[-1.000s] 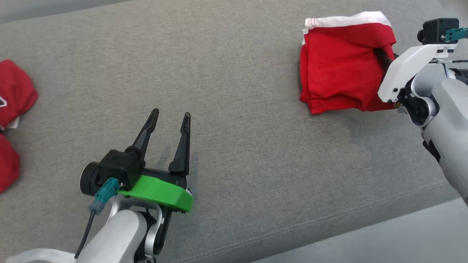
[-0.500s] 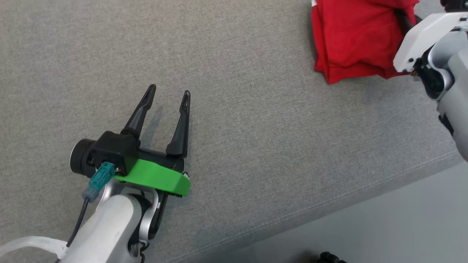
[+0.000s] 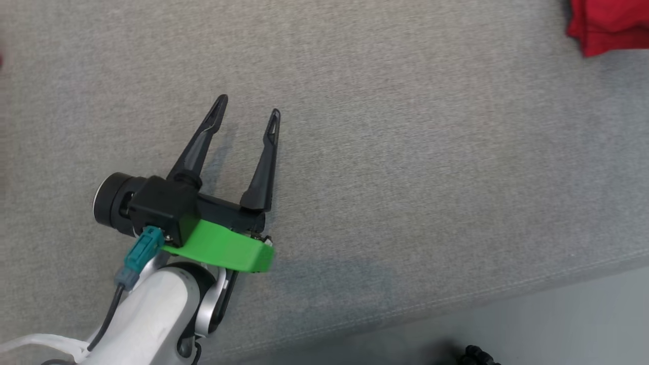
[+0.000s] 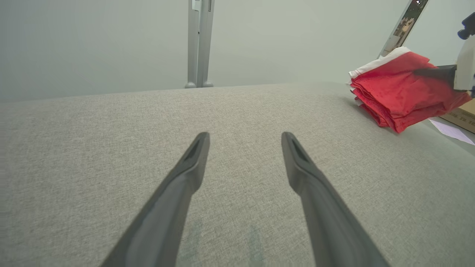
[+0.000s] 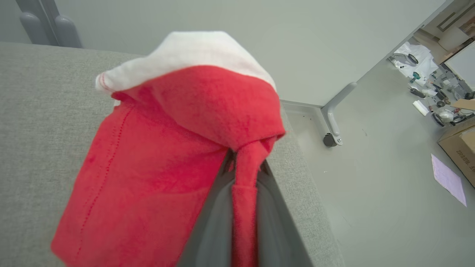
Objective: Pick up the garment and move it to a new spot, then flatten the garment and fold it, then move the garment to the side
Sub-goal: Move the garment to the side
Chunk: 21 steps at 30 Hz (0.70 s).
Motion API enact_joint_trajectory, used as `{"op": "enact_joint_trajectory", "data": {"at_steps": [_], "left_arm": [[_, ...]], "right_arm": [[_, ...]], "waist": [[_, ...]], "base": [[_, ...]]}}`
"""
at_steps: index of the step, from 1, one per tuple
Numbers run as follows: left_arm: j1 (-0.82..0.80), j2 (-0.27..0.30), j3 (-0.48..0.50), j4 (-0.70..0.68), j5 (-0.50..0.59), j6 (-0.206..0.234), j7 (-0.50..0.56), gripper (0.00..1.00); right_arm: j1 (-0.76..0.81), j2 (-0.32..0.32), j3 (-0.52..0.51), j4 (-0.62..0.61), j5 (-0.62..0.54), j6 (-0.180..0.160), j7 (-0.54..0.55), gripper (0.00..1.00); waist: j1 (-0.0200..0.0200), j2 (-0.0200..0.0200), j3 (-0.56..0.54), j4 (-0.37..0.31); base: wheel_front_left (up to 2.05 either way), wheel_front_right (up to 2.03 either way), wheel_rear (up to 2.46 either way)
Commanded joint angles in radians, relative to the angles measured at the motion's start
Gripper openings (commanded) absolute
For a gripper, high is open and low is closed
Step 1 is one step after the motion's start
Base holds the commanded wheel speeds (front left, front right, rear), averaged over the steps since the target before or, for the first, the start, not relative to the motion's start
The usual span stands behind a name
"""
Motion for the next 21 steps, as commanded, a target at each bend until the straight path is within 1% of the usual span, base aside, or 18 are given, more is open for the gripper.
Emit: {"op": "enact_joint_trajectory", "data": {"at_steps": [1, 9, 10, 11, 12, 13, 14, 16, 20, 21], "left_arm": [[-0.016, 0.006, -0.007, -0.01, 0.011, 0.0, 0.006, 1.0], [-0.034, 0.003, -0.033, -0.039, 0.035, 0.006, 0.029, 1.0], [-0.035, 0.005, -0.036, -0.041, 0.036, 0.008, 0.032, 1.0], [-0.035, 0.006, -0.038, -0.045, 0.039, 0.009, 0.033, 1.0], [-0.035, 0.008, -0.039, -0.046, 0.041, 0.01, 0.037, 1.0], [-0.035, 0.011, -0.04, -0.048, 0.044, 0.011, 0.04, 1.0], [-0.035, 0.011, -0.04, -0.048, 0.044, 0.011, 0.04, 1.0], [-0.034, 0.015, -0.039, -0.053, 0.044, 0.015, 0.041, 1.0], [-0.032, 0.021, -0.036, -0.054, 0.044, 0.02, 0.047, 1.0], [-0.031, 0.02, -0.035, -0.049, 0.041, 0.021, 0.046, 1.0]], "right_arm": [[-0.022, -0.022, -0.007, 0.008, -0.026, -0.001, -0.013, 0.0], [0.001, -0.105, -0.077, 0.013, -0.134, -0.001, -0.012, 0.0], [0.002, -0.11, -0.088, 0.012, -0.154, -0.001, -0.015, 0.1], [0.002, -0.116, -0.102, 0.013, -0.17, -0.001, -0.022, 0.36], [0.004, -0.119, -0.112, 0.012, -0.194, -0.001, -0.034, 0.78], [0.008, -0.117, -0.123, 0.013, -0.217, -0.001, -0.043, 1.0], [0.008, -0.117, -0.123, 0.013, -0.217, -0.001, -0.043, 1.0], [0.017, -0.103, -0.142, 0.013, -0.258, -0.001, -0.059, 1.0], [0.031, -0.08, -0.202, 0.013, -0.319, -0.001, -0.083, 1.0], [0.04, -0.07, -0.233, 0.013, -0.347, -0.001, -0.092, 1.0]], "waist": [[-0.0001, -0.0001, 0.038, 0.05], [-0.0001, -0.0001, 0.066, 0.09], [-0.0001, -0.0001, 0.068, 0.092], [-0.0001, -0.0001, 0.071, 0.093], [-0.0001, -0.0001, 0.074, 0.093], [-0.0001, -0.0001, 0.076, 0.092], [-0.0001, -0.0001, 0.076, 0.092], [-0.0001, -0.0001, 0.081, 0.088], [-0.0001, -0.0001, 0.083, 0.076], [-0.0001, -0.0001, 0.078, 0.07]], "base": [[0.0, 0.0, 0.0], [0.0, 0.0, 0.0], [0.0, 0.0, 0.0], [0.0, 0.0, 0.0], [0.0, 0.0, 0.0], [0.0, 0.0, 0.0], [0.0, 0.0, 0.0], [0.0, 0.0, 0.0], [0.0, 0.0, 0.0], [0.0, 0.0, 0.0]]}}
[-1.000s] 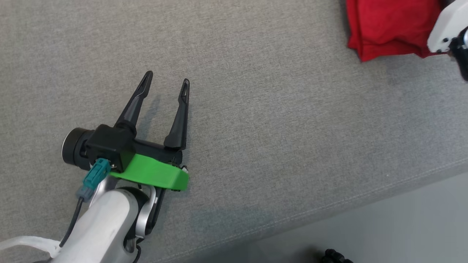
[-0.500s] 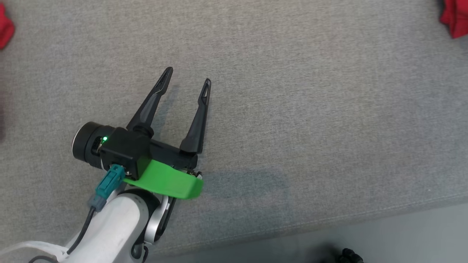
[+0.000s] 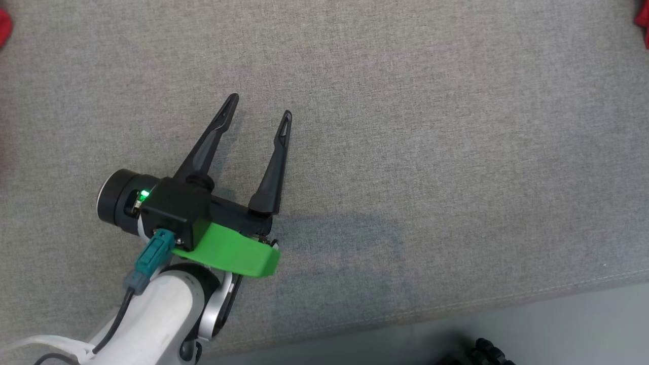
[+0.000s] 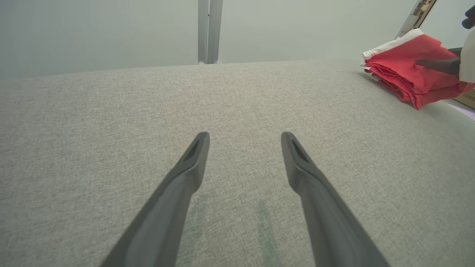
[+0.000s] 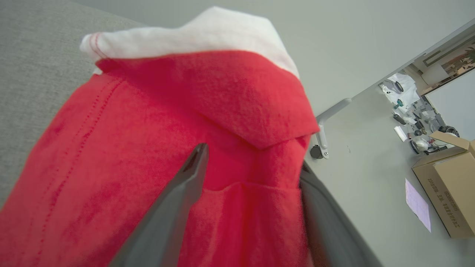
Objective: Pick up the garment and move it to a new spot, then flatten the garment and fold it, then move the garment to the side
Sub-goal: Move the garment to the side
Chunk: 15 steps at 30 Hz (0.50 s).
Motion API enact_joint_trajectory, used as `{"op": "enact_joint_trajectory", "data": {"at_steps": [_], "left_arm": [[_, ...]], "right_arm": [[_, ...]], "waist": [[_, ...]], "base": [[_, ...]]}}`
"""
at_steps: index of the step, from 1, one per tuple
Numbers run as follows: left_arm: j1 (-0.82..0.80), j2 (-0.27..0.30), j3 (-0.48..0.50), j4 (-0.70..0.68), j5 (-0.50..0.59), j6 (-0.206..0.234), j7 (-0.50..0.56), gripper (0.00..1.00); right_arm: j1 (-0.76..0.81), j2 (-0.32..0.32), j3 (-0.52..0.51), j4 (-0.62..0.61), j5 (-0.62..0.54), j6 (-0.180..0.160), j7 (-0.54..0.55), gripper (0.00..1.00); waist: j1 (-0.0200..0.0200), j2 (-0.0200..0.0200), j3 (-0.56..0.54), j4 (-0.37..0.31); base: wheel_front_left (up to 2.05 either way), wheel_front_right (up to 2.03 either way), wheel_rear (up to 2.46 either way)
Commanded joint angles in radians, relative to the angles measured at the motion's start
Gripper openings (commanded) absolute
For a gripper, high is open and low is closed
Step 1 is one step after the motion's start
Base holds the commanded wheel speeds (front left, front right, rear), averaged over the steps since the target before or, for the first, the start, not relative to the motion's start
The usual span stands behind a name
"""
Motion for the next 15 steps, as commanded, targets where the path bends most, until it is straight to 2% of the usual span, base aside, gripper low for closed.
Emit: {"op": "enact_joint_trajectory", "data": {"at_steps": [1, 5, 10, 15], "left_arm": [[-0.016, 0.004, 0.001, 0.002, 0.002, 0.002, 0.0, 1.0], [-0.02, 0.001, 0.0, 0.005, -0.004, -0.002, -0.003, 1.0], [-0.01, 0.011, 0.008, 0.007, -0.009, 0.003, -0.009, 1.0], [-0.004, 0.01, 0.011, 0.015, -0.013, 0.008, -0.014, 1.0]], "right_arm": [[0.019, -0.002, -0.018, 0.002, -0.014, -0.001, -0.007, 1.0], [0.035, -0.054, -0.105, 0.002, -0.107, -0.002, -0.012, 1.0], [0.043, -0.045, -0.225, 0.002, -0.207, -0.002, -0.018, 1.0], [0.051, 0.011, -0.322, 0.001, -0.288, -0.002, -0.03, 1.0]], "waist": [[-0.0001, -0.0001, -0.007, -0.005], [-0.0001, -0.0001, -0.02, -0.006], [-0.0001, -0.0001, -0.027, -0.009], [-0.0001, -0.0001, -0.04, -0.017]], "base": [[0.0, 0.0, 0.0], [0.0, 0.0, 0.0], [0.0, 0.0, 0.0], [0.0, 0.0, 0.0]]}}
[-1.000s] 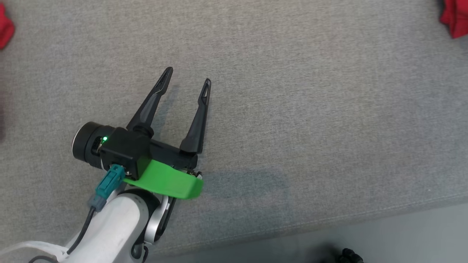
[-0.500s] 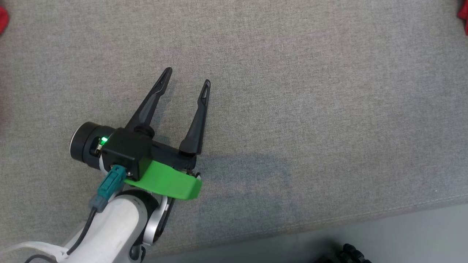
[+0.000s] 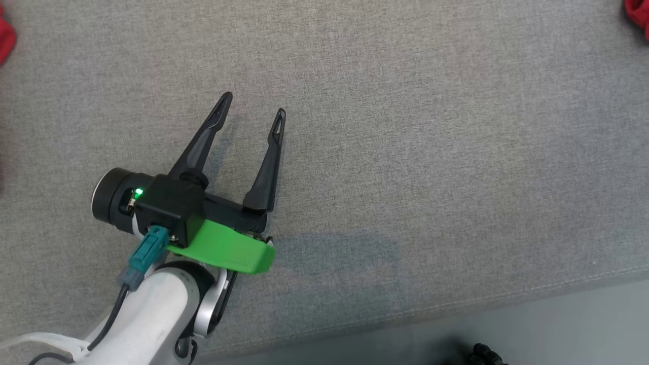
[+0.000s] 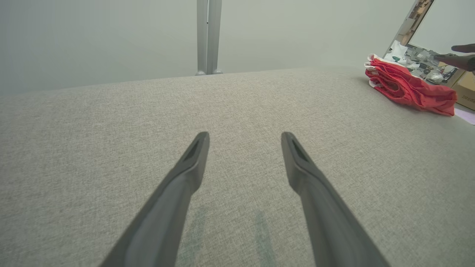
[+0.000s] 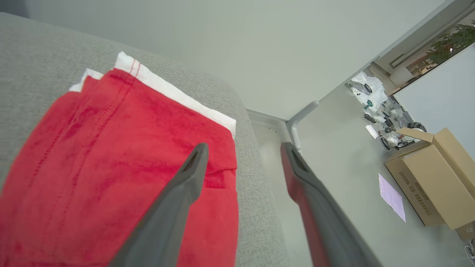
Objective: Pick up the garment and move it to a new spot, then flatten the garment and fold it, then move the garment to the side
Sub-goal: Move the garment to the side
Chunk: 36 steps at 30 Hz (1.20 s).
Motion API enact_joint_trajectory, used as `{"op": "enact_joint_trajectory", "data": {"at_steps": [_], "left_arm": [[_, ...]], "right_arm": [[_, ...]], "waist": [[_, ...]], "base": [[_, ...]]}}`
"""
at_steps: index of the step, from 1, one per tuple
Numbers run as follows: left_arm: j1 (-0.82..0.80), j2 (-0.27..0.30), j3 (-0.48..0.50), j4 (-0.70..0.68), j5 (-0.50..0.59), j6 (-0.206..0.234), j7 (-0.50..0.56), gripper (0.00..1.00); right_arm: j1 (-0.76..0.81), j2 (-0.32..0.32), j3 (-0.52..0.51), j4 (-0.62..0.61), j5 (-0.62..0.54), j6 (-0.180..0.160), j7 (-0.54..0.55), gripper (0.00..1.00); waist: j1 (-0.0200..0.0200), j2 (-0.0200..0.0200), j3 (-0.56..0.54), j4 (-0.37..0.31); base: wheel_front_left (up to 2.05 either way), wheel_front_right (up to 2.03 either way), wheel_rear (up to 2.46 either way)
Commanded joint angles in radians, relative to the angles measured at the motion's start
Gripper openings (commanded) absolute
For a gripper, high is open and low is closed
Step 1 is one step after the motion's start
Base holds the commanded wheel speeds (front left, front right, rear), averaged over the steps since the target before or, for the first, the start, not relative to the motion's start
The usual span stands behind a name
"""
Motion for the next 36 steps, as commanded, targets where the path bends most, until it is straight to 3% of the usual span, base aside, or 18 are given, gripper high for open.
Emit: {"op": "enact_joint_trajectory", "data": {"at_steps": [1, 8, 13, 26, 36], "left_arm": [[0.001, 0.0, 0.006, 0.004, -0.006, 0.005, -0.009, 1.0], [0.024, -0.001, 0.034, 0.052, -0.038, 0.002, -0.053, 1.0], [0.059, -0.006, 0.073, 0.118, -0.08, -0.002, -0.106, 1.0], [0.221, 0.004, 0.213, 0.237, -0.17, -0.006, -0.194, 1.0], [0.397, 0.008, 0.343, 0.251, -0.165, -0.019, -0.202, 1.0]], "right_arm": [[0.023, 0.016, -0.017, -0.002, -0.02, -0.002, -0.009, 1.0], [0.066, 0.122, -0.098, -0.077, -0.064, -0.002, -0.016, 1.0], [0.132, 0.202, -0.101, -0.152, -0.047, -0.002, -0.017, 1.0], [0.353, 0.315, 0.06, -0.375, 0.159, -0.002, -0.017, 1.0], [0.593, 0.386, 0.111, -0.582, 0.295, -0.002, -0.017, 1.0]], "waist": [[0.0, 0.0, -0.012, -0.004], [0.0, 0.0, -0.089, -0.009], [0.0, 0.0, -0.183, -0.005], [0.0, 0.0, -0.423, 0.013], [0.0, 0.0, -0.539, 0.025]], "base": [[0.0, 0.0, 0.0], [0.0, 0.0, 0.0], [0.0, 0.0, 0.0], [0.0, 0.0, 0.0], [0.0, 0.0, 0.0]]}}
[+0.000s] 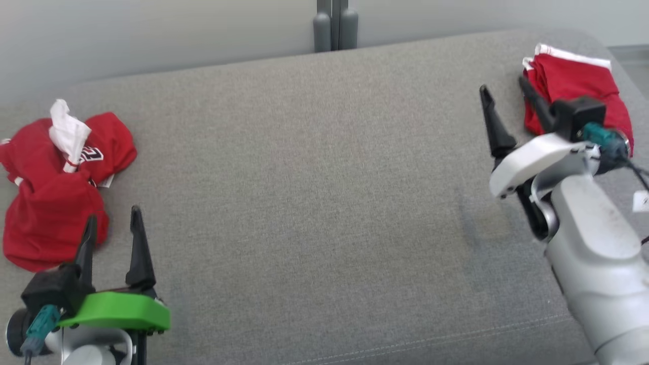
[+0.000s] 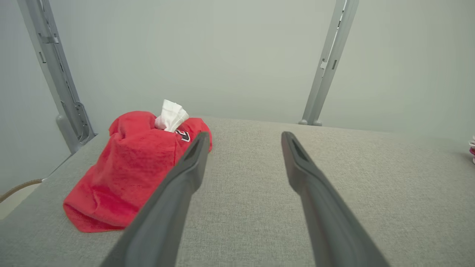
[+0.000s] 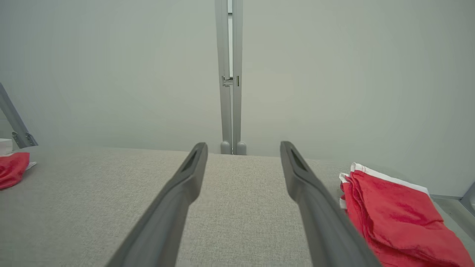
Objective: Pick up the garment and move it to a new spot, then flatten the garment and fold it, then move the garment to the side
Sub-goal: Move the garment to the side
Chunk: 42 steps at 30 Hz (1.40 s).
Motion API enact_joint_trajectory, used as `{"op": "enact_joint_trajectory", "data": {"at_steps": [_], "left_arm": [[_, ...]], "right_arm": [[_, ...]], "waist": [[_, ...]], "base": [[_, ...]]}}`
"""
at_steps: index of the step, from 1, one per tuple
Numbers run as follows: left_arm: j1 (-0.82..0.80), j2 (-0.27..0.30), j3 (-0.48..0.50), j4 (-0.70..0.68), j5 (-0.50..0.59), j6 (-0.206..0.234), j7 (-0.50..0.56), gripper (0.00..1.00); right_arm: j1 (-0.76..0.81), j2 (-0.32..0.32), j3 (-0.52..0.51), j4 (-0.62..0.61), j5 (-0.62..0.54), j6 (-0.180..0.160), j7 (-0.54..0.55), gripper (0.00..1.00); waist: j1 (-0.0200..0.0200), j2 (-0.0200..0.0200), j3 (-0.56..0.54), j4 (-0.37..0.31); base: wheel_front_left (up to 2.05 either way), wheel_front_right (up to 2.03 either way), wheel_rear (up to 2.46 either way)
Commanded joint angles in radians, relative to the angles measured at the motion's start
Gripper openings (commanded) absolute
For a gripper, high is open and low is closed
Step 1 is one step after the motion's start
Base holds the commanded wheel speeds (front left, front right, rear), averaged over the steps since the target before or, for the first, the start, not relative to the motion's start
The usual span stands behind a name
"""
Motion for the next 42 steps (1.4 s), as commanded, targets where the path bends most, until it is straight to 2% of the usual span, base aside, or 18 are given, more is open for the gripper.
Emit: {"op": "enact_joint_trajectory", "data": {"at_steps": [1, 12, 18, 28, 42], "left_arm": [[0.041, -0.002, 0.021, -0.003, 0.009, -0.008, -0.005, 1.0], [0.181, -0.046, 0.093, -0.005, 0.034, -0.038, -0.005, 1.0], [0.234, -0.085, 0.108, -0.003, 0.05, -0.054, -0.005, 1.0], [0.227, -0.122, 0.098, 0.027, 0.084, -0.096, -0.005, 1.0], [0.206, -0.142, 0.09, 0.058, 0.109, -0.123, -0.005, 1.0]], "right_arm": [[0.05, 0.015, -0.005, -0.032, 0.011, -0.001, -0.003, 1.0], [0.338, 0.15, -0.08, -0.269, -0.069, -0.001, 0.017, 1.0], [0.469, 0.19, -0.13, -0.388, -0.104, -0.001, 0.038, 1.0], [0.585, 0.195, -0.11, -0.513, -0.052, -0.001, 0.079, 1.0], [0.604, 0.195, -0.126, -0.518, -0.064, -0.001, 0.082, 1.0]], "waist": [[0.0001, 0.0, -0.062, 0.011], [0.0001, 0.0, -0.103, 0.031], [0.0001, 0.0, -0.114, 0.045], [0.0001, 0.0, -0.118, 0.068], [0.0001, 0.0, -0.122, 0.078]], "base": [[0.0, 0.0, 0.0], [0.0, 0.0, 0.0], [0.0, 0.0, 0.0], [0.0, 0.0, 0.0], [0.0, 0.0, 0.0]]}}
